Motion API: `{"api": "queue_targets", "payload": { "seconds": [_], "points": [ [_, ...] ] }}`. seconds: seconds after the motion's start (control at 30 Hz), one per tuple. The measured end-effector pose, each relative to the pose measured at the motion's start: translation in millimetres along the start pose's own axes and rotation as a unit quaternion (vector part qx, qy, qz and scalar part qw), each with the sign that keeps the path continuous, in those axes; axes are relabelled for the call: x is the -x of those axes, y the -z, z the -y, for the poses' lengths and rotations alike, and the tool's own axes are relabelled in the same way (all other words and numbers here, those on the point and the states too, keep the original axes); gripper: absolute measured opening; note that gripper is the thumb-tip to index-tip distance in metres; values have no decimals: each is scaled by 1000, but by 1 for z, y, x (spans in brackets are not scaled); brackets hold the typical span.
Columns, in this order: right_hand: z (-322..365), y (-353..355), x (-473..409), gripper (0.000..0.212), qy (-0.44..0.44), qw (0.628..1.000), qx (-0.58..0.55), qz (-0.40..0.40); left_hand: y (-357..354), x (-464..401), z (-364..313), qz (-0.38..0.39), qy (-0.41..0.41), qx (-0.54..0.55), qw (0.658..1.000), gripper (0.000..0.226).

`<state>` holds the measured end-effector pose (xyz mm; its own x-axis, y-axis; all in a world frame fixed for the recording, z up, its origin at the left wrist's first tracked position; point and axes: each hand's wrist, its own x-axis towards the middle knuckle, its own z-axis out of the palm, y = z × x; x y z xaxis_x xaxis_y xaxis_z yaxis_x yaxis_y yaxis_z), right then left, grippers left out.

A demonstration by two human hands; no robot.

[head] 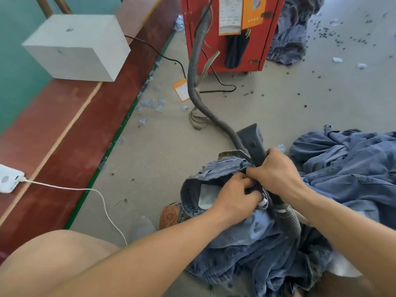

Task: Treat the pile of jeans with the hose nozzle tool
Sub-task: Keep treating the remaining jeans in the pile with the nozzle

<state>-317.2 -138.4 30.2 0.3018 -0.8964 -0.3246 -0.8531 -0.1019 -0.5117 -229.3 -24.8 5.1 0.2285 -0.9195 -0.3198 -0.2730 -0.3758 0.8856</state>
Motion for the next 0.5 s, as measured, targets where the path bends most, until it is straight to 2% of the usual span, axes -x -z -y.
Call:
{"api": "queue_targets", "payload": {
  "seconds": [0.03, 0.07, 0.1, 0.13, 0.17, 0.23, 0.27, 0.33, 0.4, 0.43, 0.5],
  "points": [
    [-3, 5, 0, 38, -8, 999, -37, -1, 5, 2, 0, -4, -1, 17, 1000, 23],
    [-6, 11, 0, 30, -17, 996, -90, 4, 12, 1, 2, -42, -1, 13, 999, 26],
    [-10, 18, 1, 24, -24, 988, -154, 15, 20, -2, 8, -114, -5, -25, 993, 25],
    [-13, 27, 2, 19, -29, 976, -214, 29, 30, -5, 17, -185, -8, -108, 977, 27],
    [-17, 36, 3, 18, -31, 964, -260, 47, 40, -8, 26, -213, 5, -196, 957, 40],
    [-25, 54, 6, 20, -26, 950, -299, 89, 54, -15, 35, -146, 28, -311, 939, 65],
    [-29, 62, 9, 22, -20, 947, -302, 111, 58, -18, 35, -103, 12, -317, 943, 59],
    [-35, 76, 14, 27, -11, 945, -294, 145, 66, -25, 29, -53, -45, -212, 975, 32],
    [-42, 88, 16, 28, -15, 943, -296, 152, 80, -27, 15, -22, -35, -92, 995, 31],
    [-45, 94, 15, 26, -19, 942, -302, 144, 87, -27, 7, 6, -22, -67, 997, 32],
    [-49, 105, 12, 19, -40, 937, -326, 118, 94, -25, -9, 76, 1, -19, 997, 18]
  ]
}}
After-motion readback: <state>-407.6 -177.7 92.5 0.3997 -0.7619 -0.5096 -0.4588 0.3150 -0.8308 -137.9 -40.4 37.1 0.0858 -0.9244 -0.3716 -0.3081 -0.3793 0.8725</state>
